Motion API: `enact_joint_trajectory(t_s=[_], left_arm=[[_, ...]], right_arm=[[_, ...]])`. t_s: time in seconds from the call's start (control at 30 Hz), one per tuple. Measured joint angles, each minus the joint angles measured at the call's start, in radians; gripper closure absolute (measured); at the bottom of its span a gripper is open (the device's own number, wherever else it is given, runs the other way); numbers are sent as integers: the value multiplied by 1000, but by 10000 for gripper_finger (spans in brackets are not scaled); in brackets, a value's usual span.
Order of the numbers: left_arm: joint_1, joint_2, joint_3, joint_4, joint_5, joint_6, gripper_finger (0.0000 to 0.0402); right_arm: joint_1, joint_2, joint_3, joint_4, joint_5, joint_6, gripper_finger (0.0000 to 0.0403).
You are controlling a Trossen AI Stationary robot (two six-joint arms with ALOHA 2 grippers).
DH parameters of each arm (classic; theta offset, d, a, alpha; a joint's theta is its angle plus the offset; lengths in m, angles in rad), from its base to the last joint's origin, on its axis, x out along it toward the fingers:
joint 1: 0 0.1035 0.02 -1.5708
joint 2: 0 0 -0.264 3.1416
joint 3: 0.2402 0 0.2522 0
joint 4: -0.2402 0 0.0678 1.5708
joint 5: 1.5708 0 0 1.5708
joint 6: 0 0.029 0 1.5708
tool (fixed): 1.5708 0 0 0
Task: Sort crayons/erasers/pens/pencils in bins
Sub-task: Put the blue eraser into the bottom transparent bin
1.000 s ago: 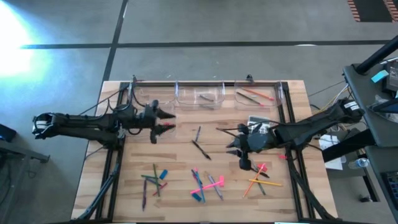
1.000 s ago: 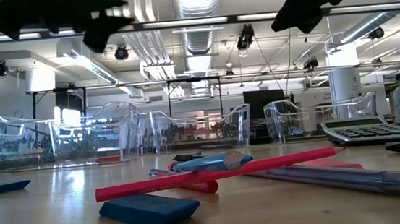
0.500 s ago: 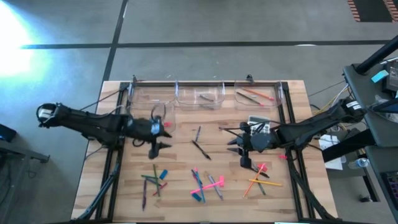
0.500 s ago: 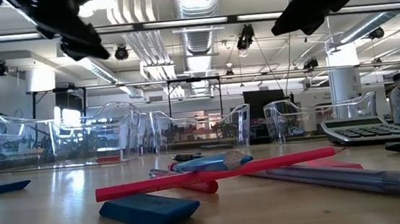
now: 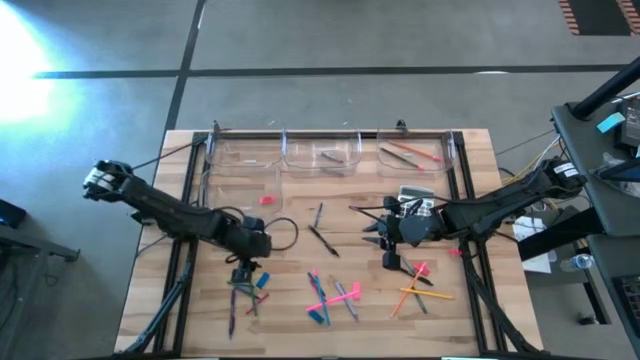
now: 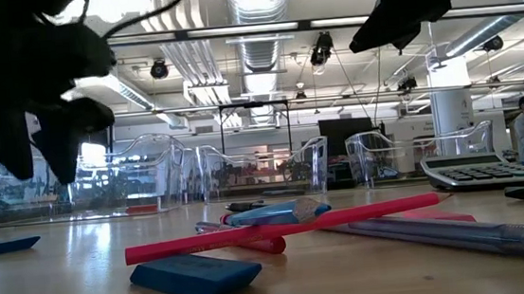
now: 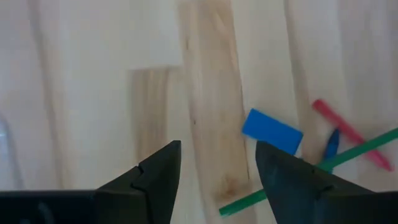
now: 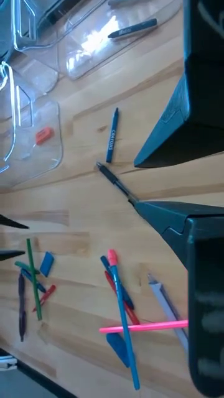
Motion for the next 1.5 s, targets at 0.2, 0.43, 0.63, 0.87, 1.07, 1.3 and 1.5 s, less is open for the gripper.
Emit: enact_joint_trajectory(t_s=[0.2,0.43,0.63,0.87,1.07,1.3,1.5], left_arm=[[-1,122,9,30,56,83,208],[0,196,60,60,119,155,208],[-1,224,66,76,216,167,208],[0,242,66,101,192,207,208],[-1,258,66,101,190,211,208],[-19,261,57,105,185,211,208],[-31,261,56,101,185,212,216]], right_arm=[[0,-1,0,0,0,-1,314],[0,-1,0,0,0,-16,314],[0,-1,0,0,0,-16,314],[0,0,0,7,0,-16,314],[0,0,0,8,0,-16,314],[0,0,0,8,0,-16,314],[0,0,0,10,0,-16,314]])
